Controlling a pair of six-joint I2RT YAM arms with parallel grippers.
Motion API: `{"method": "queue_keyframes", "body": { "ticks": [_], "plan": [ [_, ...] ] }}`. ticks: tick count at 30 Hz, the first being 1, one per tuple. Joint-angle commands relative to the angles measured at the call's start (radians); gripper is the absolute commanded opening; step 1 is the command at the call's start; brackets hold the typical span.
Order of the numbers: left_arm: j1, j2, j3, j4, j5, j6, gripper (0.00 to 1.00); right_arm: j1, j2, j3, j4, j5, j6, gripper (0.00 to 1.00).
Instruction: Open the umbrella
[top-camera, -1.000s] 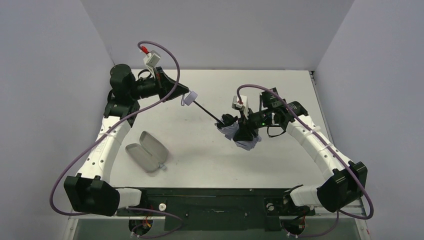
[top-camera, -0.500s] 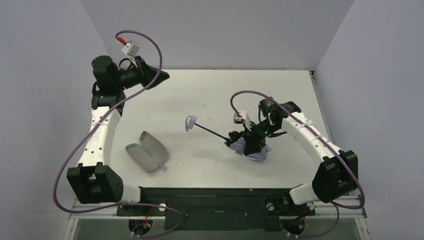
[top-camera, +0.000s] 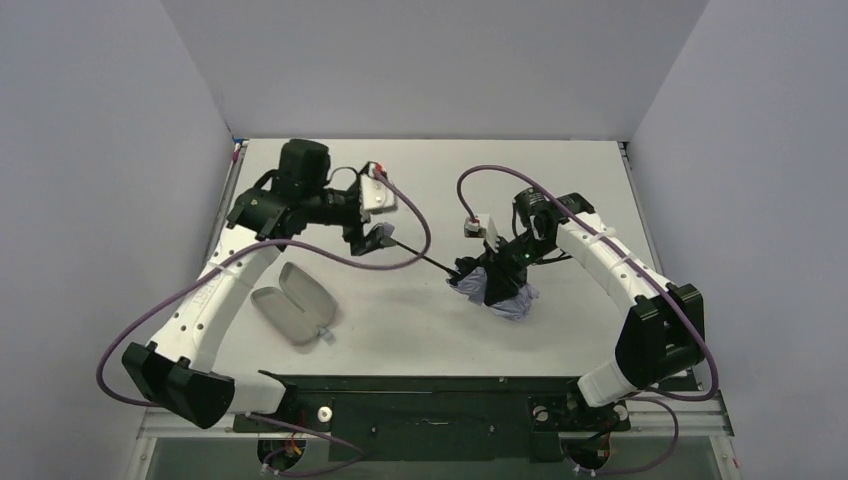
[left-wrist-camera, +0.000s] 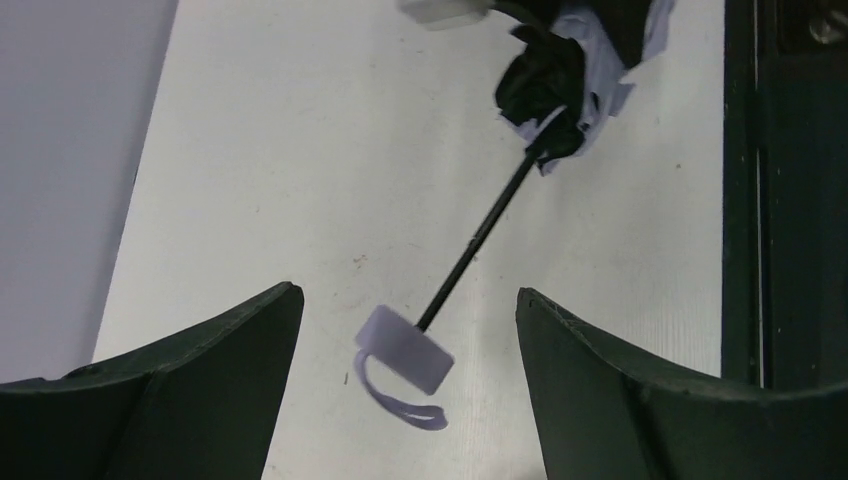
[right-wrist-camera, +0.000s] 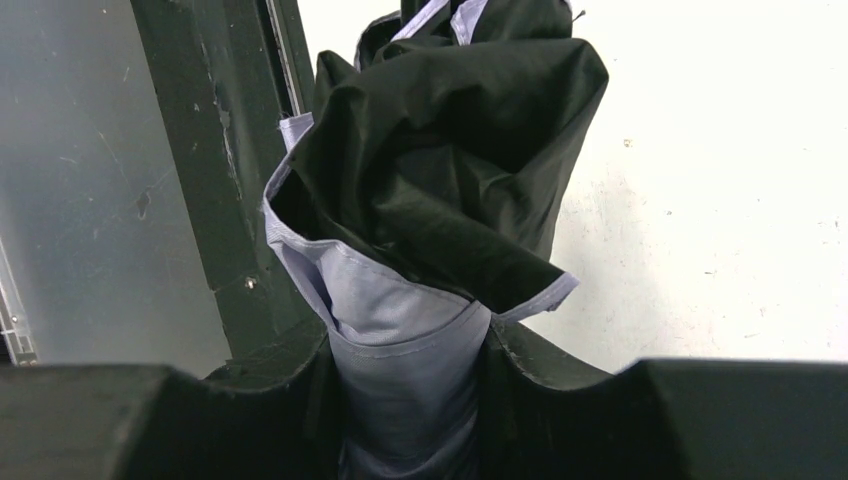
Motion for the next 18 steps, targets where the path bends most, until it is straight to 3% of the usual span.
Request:
{"method": "queue_keyframes", "body": {
  "ticks": [1,7,13,18],
  "plan": [
    [-0.171,-0.046,-0.027,-0.178,-0.258,0.347,0.77,-0.006,0.01,0.067,0.002,-0.074,0.037,0.0],
    [-0.347,-0.029,-0.089,-0.163,-0.469,0.477,0.77,0.014,0.006,0.063,0.005,-0.078,0.056,0.0],
    [-0.418,0.014,-0.151,-0.098,-0.646,0.54,0.73,0.041,-0.023,0.061,0.014,-0.078,0.081,0.0],
    [-0.44,0.029,-0.244,0.02,-0.81,0.59,0.61,0.047,-0.035,0.051,0.011,-0.06,0.089,0.0]
  ]
}}
